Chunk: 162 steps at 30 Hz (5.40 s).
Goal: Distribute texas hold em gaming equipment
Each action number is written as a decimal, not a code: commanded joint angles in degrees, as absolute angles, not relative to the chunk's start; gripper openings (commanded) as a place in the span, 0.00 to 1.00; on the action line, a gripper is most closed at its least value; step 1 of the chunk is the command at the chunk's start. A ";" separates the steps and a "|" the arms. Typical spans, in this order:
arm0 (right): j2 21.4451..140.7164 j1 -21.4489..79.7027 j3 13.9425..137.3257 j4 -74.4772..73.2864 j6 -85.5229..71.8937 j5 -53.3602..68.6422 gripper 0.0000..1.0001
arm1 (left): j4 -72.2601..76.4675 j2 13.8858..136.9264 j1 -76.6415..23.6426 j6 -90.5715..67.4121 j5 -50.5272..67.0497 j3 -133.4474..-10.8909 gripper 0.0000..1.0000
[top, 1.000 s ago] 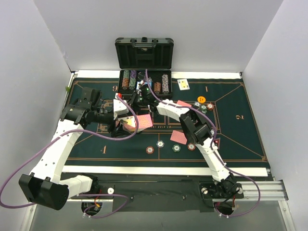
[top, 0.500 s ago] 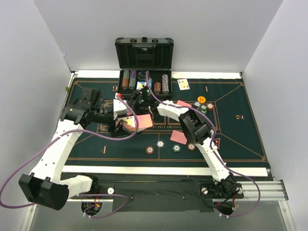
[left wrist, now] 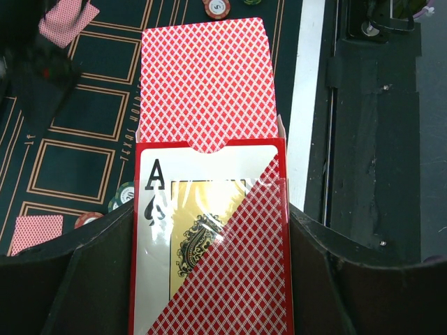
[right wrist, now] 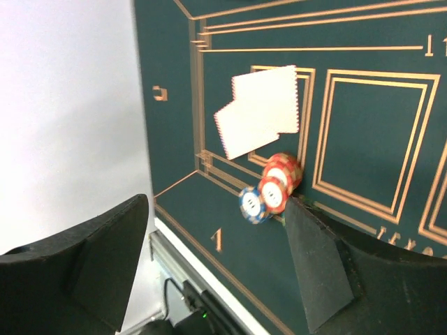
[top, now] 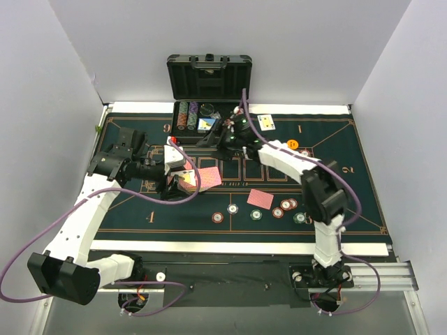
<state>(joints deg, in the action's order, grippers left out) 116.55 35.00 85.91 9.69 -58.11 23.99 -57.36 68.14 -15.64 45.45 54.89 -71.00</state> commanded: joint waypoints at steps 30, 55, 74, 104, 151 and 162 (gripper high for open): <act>76.20 39.99 60.03 11.95 -63.02 34.98 0.70 | -55.28 67.59 -15.29 46.14 58.62 -71.98 0.02; 74.45 40.34 59.50 8.88 -61.53 34.89 0.24 | -45.00 63.37 -14.50 38.32 59.59 -67.33 0.02; 71.28 36.39 62.40 -1.84 -55.72 33.57 0.24 | -40.08 62.58 -13.97 34.28 62.14 -64.95 0.02; 68.12 30.76 63.98 2.37 -61.95 36.39 0.00 | -39.81 62.49 -13.97 34.63 62.05 -64.60 0.02; 115.93 12.13 80.07 -3.24 -44.13 9.05 0.10 | -42.89 63.10 -13.54 37.35 61.17 -66.36 0.02; 105.32 13.88 79.98 -9.22 -42.80 8.62 0.52 | -42.45 62.58 -13.54 36.91 61.17 -65.83 0.02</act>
<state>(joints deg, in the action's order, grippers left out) 114.59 12.67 78.04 -5.02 -43.75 10.37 -43.55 63.77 -13.80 36.51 58.92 -63.99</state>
